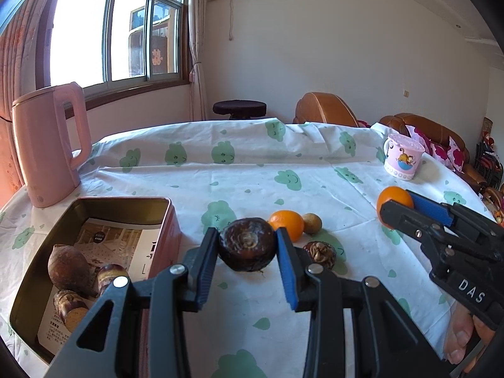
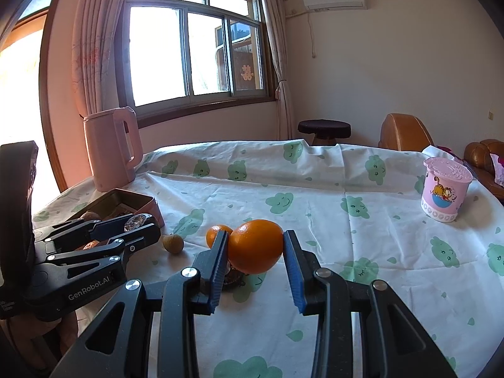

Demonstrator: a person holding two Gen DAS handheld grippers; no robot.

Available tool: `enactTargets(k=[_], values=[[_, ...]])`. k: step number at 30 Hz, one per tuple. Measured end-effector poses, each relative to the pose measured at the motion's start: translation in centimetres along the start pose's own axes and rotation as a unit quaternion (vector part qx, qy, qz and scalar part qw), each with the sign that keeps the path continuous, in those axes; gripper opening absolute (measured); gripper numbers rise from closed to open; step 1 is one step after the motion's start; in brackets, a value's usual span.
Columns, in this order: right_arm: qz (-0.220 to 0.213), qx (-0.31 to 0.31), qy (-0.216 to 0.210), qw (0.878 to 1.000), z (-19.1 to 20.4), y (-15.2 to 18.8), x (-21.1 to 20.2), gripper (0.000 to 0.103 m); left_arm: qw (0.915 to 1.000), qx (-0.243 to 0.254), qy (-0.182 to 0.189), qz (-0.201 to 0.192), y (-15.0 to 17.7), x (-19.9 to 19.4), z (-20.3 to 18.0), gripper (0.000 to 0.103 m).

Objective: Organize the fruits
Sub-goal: 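Lift the dark fruit with the left tool while the right tool lifts the tangerine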

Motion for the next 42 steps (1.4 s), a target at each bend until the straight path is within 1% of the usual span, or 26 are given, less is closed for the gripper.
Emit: enactTargets(k=[31, 42], values=[[-0.051, -0.014, 0.009, 0.999, 0.6, -0.7, -2.0, 0.037, 0.9986, 0.002, -0.018, -0.051, -0.7, -2.0, 0.1, 0.038], [-0.069, -0.02, 0.013, 0.997, 0.7, -0.9, -2.8, 0.037, 0.9967, 0.001, -0.026, -0.076, -1.1, -3.1, 0.3, 0.038]])
Point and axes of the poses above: each gripper's, at about its wrist camera, not at the fingertips, and x roughly the way its jaws point, z to its left, y to its underside, the point moved 9 cm from there along x, roughly the way its jaws point, and after that the axes turned 3 degrees about x, right-handed, at the moved point
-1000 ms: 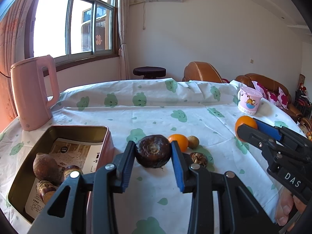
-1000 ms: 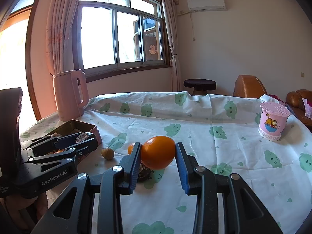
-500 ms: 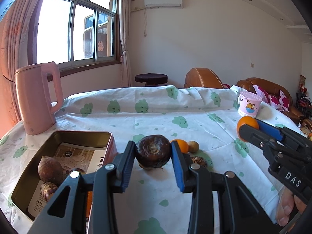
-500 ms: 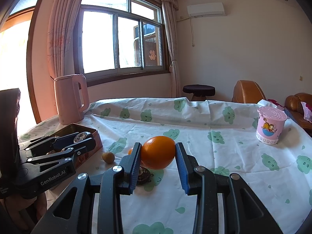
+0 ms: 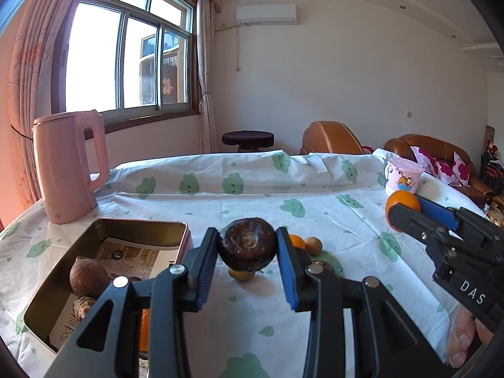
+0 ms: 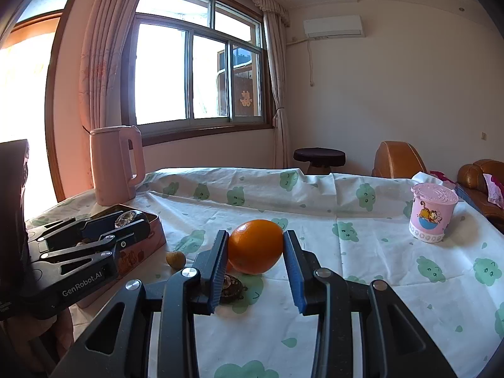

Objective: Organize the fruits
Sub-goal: 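Lift the dark fruit with the left tool while the right tool lifts the tangerine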

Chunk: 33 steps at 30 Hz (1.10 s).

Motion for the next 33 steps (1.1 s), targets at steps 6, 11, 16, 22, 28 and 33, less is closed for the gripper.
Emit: enactTargets(k=[6, 11, 16, 22, 28, 33], values=[[-0.012, -0.005, 0.002, 1.0, 0.1, -0.2, -0.4, 0.037, 0.9999, 0.0, -0.004, -0.015, -0.3, -0.6, 0.2, 0.038], [-0.018, -0.005, 0.004, 1.0, 0.1, -0.3, -0.7, 0.037, 0.9995, 0.004, -0.01, -0.029, -0.5, -1.1, 0.1, 0.038], [-0.022, -0.006, 0.006, 1.0, 0.1, -0.4, -0.9, 0.037, 0.9992, 0.003, -0.012, -0.037, -0.6, -1.4, 0.1, 0.038], [-0.025, -0.008, 0.008, 1.0, 0.2, -0.4, -1.0, 0.037, 0.9989, 0.001, -0.017, -0.043, -0.6, -1.8, 0.4, 0.038], [-0.026, -0.011, 0.006, 1.0, 0.5, -0.4, -1.1, 0.037, 0.999, -0.003, -0.016, -0.042, -0.5, -2.0, 0.7, 0.038], [-0.024, -0.014, 0.004, 1.0, 1.0, -0.4, -1.0, 0.037, 0.9991, -0.008, -0.015, -0.04, -0.3, -2.3, 1.2, 0.038]])
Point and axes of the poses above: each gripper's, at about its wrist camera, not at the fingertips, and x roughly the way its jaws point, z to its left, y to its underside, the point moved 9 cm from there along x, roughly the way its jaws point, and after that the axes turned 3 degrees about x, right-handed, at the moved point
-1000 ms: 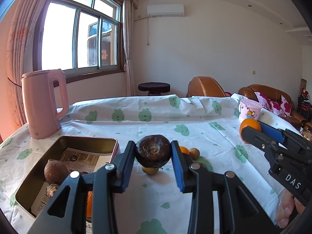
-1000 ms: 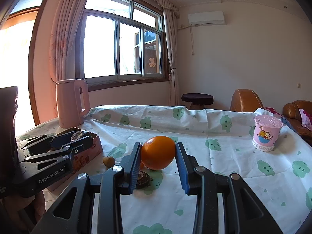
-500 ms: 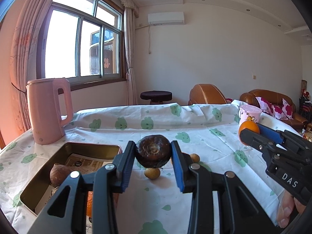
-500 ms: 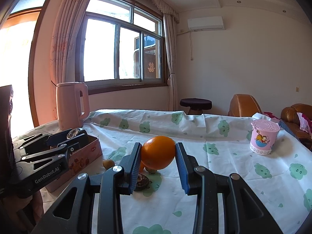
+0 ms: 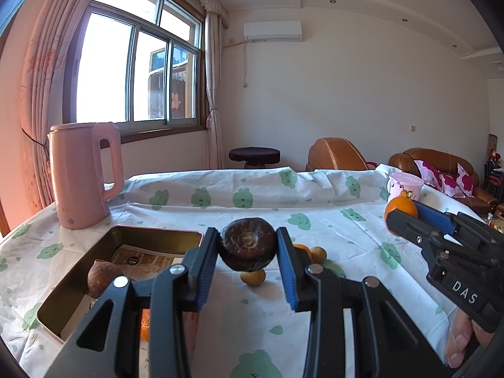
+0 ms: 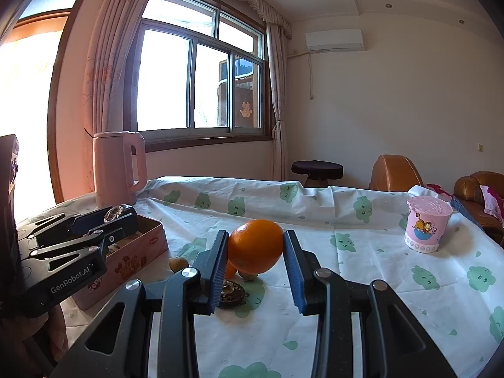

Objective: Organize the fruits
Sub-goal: 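Lift the dark fruit with the left tool while the right tool lifts the tangerine, then carry the dark fruit over the tin box while the right tool carries the tangerine there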

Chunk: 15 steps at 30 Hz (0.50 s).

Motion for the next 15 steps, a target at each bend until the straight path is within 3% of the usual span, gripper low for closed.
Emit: enactTargets(k=[15], values=[[0.01, -0.026, -0.039, 0.999, 4.7, 0.1, 1.4, 0.037, 0.9994, -0.018, -0.026, 0.012, 0.8, -0.8, 3.8, 0.038]])
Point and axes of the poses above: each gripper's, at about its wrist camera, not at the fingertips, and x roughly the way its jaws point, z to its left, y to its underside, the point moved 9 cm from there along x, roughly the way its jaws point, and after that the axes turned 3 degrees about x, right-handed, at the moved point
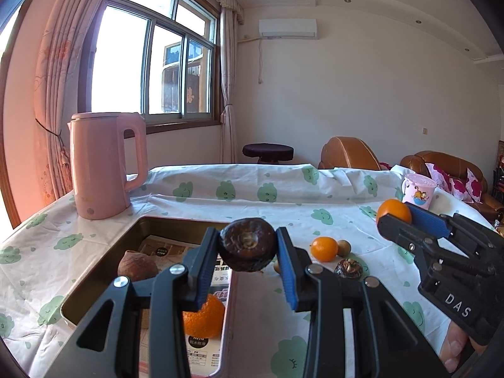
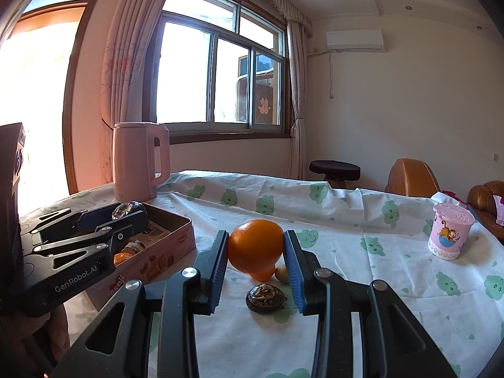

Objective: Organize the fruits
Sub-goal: 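Carry the dark fruit over the tin box while the right tool carries the tangerine there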

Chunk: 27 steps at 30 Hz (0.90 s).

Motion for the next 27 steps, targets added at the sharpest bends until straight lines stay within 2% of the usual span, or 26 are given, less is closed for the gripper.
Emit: enactTargets(k=[27], values=[[0.017, -0.063, -0.084, 0.994, 10.5, 0.0, 2.8, 0.037, 0.9961, -0.038, -0.073, 0.032, 2.0, -1.5, 10.9, 0.038]])
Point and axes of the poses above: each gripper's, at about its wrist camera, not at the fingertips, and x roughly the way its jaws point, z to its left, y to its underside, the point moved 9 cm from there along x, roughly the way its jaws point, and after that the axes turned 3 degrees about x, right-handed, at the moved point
